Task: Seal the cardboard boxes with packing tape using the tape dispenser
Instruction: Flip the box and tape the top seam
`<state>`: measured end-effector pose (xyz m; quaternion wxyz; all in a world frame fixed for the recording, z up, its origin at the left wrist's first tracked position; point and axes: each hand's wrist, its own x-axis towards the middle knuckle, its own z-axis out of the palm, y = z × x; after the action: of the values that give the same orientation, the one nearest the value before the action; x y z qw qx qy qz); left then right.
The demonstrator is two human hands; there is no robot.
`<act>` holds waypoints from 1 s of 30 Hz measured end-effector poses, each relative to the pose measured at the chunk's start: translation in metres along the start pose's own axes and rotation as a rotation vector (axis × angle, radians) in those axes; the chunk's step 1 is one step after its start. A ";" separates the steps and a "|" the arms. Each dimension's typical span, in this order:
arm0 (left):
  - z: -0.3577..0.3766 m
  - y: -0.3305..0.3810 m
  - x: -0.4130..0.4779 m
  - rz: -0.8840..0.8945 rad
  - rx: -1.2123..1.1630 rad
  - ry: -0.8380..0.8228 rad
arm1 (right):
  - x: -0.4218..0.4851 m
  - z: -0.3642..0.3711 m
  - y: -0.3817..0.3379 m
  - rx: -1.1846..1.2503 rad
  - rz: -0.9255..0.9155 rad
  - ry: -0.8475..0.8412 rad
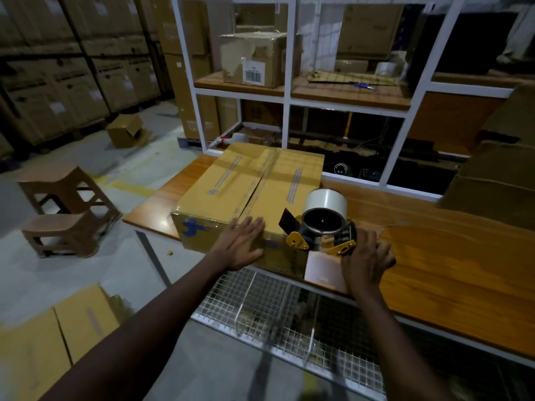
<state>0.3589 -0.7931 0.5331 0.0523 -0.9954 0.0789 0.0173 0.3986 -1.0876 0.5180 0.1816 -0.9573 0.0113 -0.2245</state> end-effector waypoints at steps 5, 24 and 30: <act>0.003 0.008 0.004 0.020 0.003 -0.004 | 0.006 0.001 0.002 0.026 -0.021 -0.025; -0.009 0.055 0.022 0.112 -0.038 -0.037 | -0.002 0.008 0.041 0.029 0.091 -0.027; -0.001 0.052 0.022 0.097 -0.016 -0.026 | -0.005 0.003 0.044 0.071 0.076 -0.026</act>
<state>0.3723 -0.8477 0.5283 0.0443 -0.9905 0.1260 0.0333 0.3979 -1.1276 0.4980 0.2240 -0.9520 0.0375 -0.2054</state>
